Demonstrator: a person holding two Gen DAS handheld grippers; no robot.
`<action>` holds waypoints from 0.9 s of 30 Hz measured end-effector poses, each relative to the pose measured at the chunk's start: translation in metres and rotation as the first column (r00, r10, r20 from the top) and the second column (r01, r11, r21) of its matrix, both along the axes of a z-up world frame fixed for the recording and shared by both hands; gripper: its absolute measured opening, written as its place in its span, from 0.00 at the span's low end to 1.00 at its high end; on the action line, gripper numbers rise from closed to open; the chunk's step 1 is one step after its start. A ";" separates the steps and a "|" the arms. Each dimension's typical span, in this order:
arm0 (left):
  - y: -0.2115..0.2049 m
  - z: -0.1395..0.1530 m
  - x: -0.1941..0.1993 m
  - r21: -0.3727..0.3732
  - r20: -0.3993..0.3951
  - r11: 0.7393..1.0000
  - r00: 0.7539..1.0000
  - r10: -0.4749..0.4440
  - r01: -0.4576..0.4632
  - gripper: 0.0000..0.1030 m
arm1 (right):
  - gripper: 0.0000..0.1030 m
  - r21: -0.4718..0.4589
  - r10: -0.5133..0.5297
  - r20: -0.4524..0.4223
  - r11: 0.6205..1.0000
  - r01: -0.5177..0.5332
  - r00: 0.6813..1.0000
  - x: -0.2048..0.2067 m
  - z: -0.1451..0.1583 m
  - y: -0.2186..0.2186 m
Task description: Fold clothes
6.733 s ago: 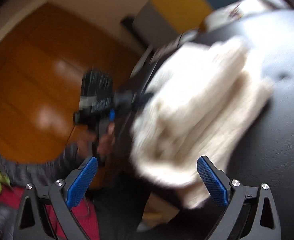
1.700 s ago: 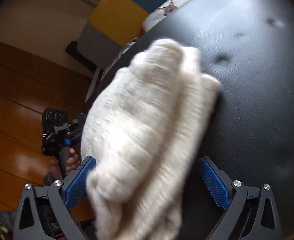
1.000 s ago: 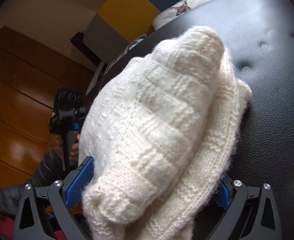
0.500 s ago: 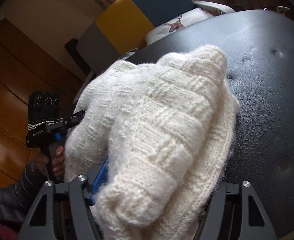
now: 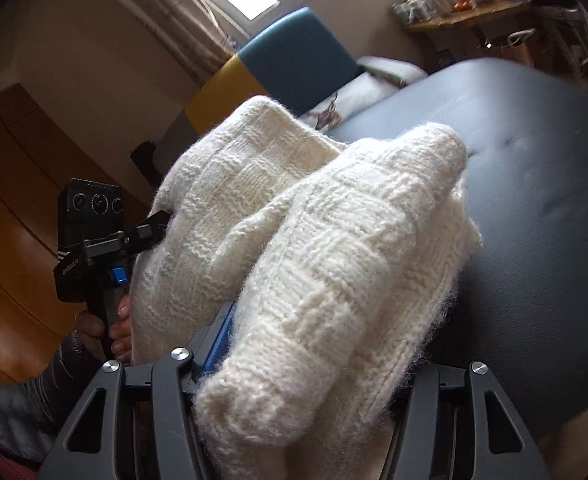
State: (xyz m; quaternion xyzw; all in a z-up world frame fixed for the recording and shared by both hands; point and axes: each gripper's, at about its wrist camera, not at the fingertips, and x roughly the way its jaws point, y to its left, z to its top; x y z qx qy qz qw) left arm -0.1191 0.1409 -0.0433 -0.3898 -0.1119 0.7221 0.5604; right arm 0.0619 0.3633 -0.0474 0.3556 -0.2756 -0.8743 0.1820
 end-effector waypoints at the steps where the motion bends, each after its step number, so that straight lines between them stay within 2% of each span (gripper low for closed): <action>1: 0.012 0.007 -0.003 0.004 -0.012 1.000 1.000 -0.016 0.017 0.42 | 0.57 0.003 -0.018 -0.012 1.000 0.018 1.000 0.004 0.006 0.009; 5: 0.067 0.018 -0.019 0.009 -0.033 0.998 0.997 -0.068 0.069 0.42 | 0.57 0.036 -0.093 -0.059 0.995 0.095 0.994 0.019 0.029 0.046; 7: 0.095 0.014 -0.032 -0.009 -0.023 0.997 0.997 -0.080 0.080 0.42 | 0.57 0.058 -0.139 -0.079 0.988 0.143 0.987 0.024 0.041 0.068; 9: 0.122 0.000 -0.045 -0.057 -0.005 0.995 0.997 -0.081 0.081 0.42 | 0.57 0.077 -0.188 -0.086 0.978 0.194 0.978 0.027 0.044 0.090; 11: 0.138 -0.025 -0.054 -0.140 0.007 0.988 0.997 -0.070 0.071 0.41 | 0.57 0.094 -0.239 -0.083 0.965 0.246 0.968 0.030 0.043 0.115; 12: 0.145 -0.041 -0.058 -0.192 0.018 0.980 0.998 -0.054 0.056 0.40 | 0.57 0.099 -0.262 -0.063 0.958 0.268 0.963 0.030 0.035 0.127; 15: 0.164 -0.086 -0.070 -0.343 0.042 0.939 0.999 0.000 0.014 0.41 | 0.57 0.113 -0.321 0.066 0.943 0.312 0.945 0.019 -0.018 0.151; 16: 0.160 -0.095 -0.075 -0.323 0.080 0.946 0.997 0.021 0.006 0.42 | 0.57 0.120 -0.336 0.117 0.939 0.322 0.935 0.012 -0.041 0.153; 17: 0.156 -0.097 -0.078 -0.299 0.110 0.954 0.993 0.038 -0.003 0.43 | 0.59 0.071 -0.339 0.108 0.940 0.333 0.934 0.007 -0.056 0.162; 19: 0.157 -0.094 -0.075 -0.307 0.080 0.952 0.996 0.037 -0.010 0.43 | 0.61 -0.027 -0.348 0.090 0.936 0.351 0.933 -0.003 -0.085 0.181; 23: 0.153 -0.078 -0.071 -0.329 0.046 0.943 0.997 0.061 -0.043 0.46 | 0.64 -0.008 -0.347 0.066 0.937 0.349 0.935 -0.004 -0.084 0.180; 25: 0.148 -0.068 -0.070 -0.334 0.025 0.940 0.996 0.086 -0.073 0.46 | 0.69 -0.014 -0.348 0.075 0.937 0.350 0.934 -0.013 -0.082 0.181; 27: 0.137 -0.056 -0.060 -0.329 -0.041 0.937 0.993 0.111 -0.118 0.46 | 0.75 -0.021 -0.354 0.091 0.934 0.357 0.931 -0.026 -0.076 0.181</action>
